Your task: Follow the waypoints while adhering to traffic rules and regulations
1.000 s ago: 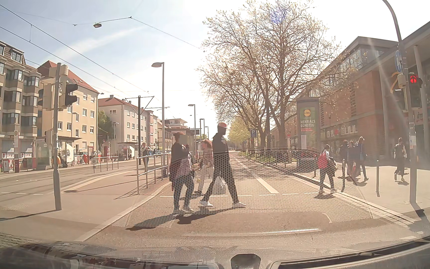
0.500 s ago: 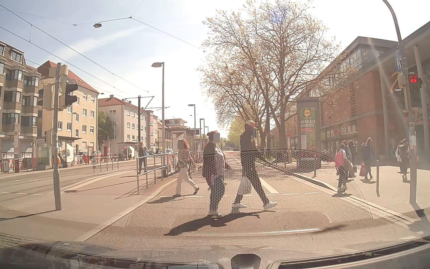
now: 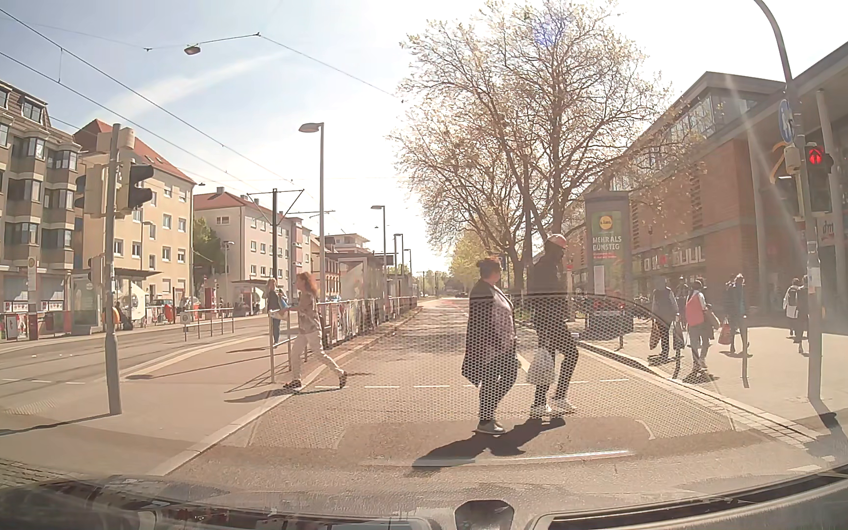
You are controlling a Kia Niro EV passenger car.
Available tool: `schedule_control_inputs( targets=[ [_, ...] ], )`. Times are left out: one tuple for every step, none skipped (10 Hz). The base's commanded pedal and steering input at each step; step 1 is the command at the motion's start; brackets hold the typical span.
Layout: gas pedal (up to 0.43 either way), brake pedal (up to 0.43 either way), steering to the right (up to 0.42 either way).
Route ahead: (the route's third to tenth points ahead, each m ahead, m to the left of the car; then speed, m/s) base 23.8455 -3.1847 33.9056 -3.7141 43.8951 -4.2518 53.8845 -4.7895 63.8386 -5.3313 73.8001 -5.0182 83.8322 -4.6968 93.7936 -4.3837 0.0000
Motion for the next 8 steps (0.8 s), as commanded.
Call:
schedule_control_inputs(
  targets=[
    [0.000,0.195,-0.006],
    [0.000,0.195,-0.006],
    [0.000,0.195,-0.006],
    [0.000,0.195,-0.006],
    [0.000,0.195,-0.006],
    [0.000,0.195,-0.006],
    [0.000,0.195,-0.006],
    [0.000,0.195,-0.006]
  ],
)
